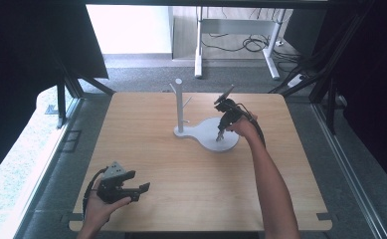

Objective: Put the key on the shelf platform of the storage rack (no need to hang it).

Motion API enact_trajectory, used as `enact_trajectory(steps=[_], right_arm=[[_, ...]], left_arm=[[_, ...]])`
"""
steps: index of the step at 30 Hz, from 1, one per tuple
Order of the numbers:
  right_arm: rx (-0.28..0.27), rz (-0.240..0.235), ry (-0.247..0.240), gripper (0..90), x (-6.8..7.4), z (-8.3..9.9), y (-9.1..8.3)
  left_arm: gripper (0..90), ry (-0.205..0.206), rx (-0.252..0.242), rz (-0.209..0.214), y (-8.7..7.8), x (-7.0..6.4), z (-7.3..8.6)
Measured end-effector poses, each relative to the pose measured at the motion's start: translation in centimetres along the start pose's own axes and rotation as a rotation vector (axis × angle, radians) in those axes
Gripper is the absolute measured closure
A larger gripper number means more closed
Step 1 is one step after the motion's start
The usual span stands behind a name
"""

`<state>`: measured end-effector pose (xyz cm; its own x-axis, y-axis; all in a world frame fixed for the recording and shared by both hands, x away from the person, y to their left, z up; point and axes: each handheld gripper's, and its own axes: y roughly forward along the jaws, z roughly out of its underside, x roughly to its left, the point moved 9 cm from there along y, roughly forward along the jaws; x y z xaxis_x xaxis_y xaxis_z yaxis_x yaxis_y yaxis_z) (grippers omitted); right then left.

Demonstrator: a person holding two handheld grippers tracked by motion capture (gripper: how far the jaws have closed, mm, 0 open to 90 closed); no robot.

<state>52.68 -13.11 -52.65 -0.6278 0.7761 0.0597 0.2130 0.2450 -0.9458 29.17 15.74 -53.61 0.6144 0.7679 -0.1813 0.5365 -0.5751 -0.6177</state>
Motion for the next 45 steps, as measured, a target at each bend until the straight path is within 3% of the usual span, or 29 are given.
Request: enact_trajectory(steps=[21,27,37,45], right_arm=[[-0.002,0.036,0.03,88.4,-0.9,0.9,2.4],[-0.009,0.025,0.022,80.8,-0.7,0.8,2.3],[-0.087,0.035,0.023,62.0,-0.8,0.4,0.6],[-0.141,0.032,-0.012,56.1,-0.2,0.7,-1.3]], left_arm=[[26.3,0.002,0.032,0.009,0.5,-0.1,0.4],[26.3,0.001,0.032,0.01,0.5,-0.1,0.4],[26.3,-0.003,0.033,0.009,0.6,0.0,0.5],[26.3,-0.004,0.03,0.006,0.5,0.1,0.4]])
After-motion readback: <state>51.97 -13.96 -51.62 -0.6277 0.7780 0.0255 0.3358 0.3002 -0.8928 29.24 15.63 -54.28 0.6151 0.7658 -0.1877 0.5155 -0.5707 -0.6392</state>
